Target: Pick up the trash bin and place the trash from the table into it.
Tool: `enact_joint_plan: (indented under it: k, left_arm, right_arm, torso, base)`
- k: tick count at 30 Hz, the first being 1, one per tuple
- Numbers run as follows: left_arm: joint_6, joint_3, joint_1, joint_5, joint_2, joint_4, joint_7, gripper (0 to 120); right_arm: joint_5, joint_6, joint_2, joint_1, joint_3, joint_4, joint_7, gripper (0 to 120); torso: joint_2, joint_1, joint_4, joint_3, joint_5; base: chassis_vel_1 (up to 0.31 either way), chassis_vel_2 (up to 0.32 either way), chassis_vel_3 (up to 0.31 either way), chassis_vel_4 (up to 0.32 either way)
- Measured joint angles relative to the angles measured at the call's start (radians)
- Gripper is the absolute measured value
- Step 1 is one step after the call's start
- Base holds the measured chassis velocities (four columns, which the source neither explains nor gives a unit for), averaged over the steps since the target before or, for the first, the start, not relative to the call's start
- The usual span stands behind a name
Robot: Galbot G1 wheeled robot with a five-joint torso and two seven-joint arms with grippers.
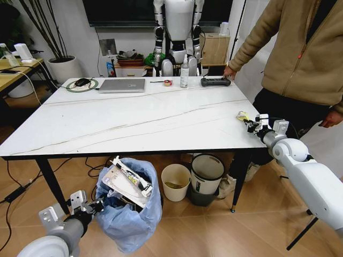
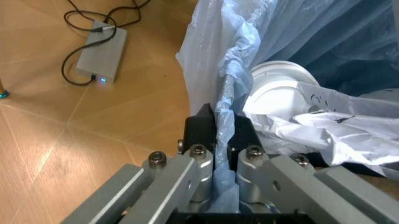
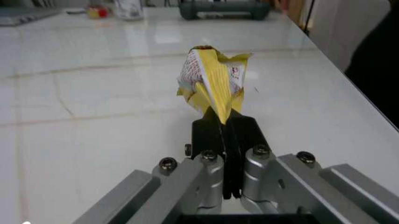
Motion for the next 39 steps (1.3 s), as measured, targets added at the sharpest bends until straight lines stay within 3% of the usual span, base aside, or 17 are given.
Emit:
enact_joint_plan:
  k: [10, 14, 16, 22, 39]
  left_arm:
    - [0.000, -0.004, 0.006, 0.001, -0.009, 0.000, 0.000, 0]
    - [-0.001, -0.006, 0.005, 0.001, -0.011, 0.000, 0.000, 0]
    - [-0.001, -0.006, 0.004, 0.001, -0.012, 0.001, 0.000, 0]
    - [-0.001, 0.006, -0.007, 0.001, -0.017, 0.004, -0.001, 0]
    - [0.003, 0.013, -0.032, -0.014, -0.007, 0.012, -0.006, 0]
  right_arm:
    - [0.141, 0.091, 0.004, 0.021, -0.165, 0.346, -0.057, 0]
    - [0.216, 0.110, 0.033, 0.052, -0.293, 0.493, -0.071, 0]
    - [0.226, 0.114, 0.039, 0.059, -0.320, 0.511, -0.071, 0]
    - [0.209, 0.170, 0.077, 0.089, -0.541, 0.535, -0.090, 0]
    - [0.166, 0.175, 0.142, 0.105, -0.731, 0.516, -0.072, 0]
  torso:
    - [0.000, 0.000, 0.0006, 0.000, -0.0008]
    - [0.000, 0.000, 0.0002, 0.000, -0.0006]
    - [0.000, 0.000, 0.0003, 0.000, -0.0002]
    - [0.000, 0.000, 0.0003, 0.000, -0.0003]
    - [0.000, 0.000, 0.0001, 0.000, -0.0002]
  base:
    - [0.000, 0.000, 0.000, 0.000]
    - [0.000, 0.000, 0.000, 0.000]
    - [0.000, 0.000, 0.000, 0.000]
    - [0.000, 0.000, 0.000, 0.000]
    - [0.000, 0.000, 0.000, 0.000]
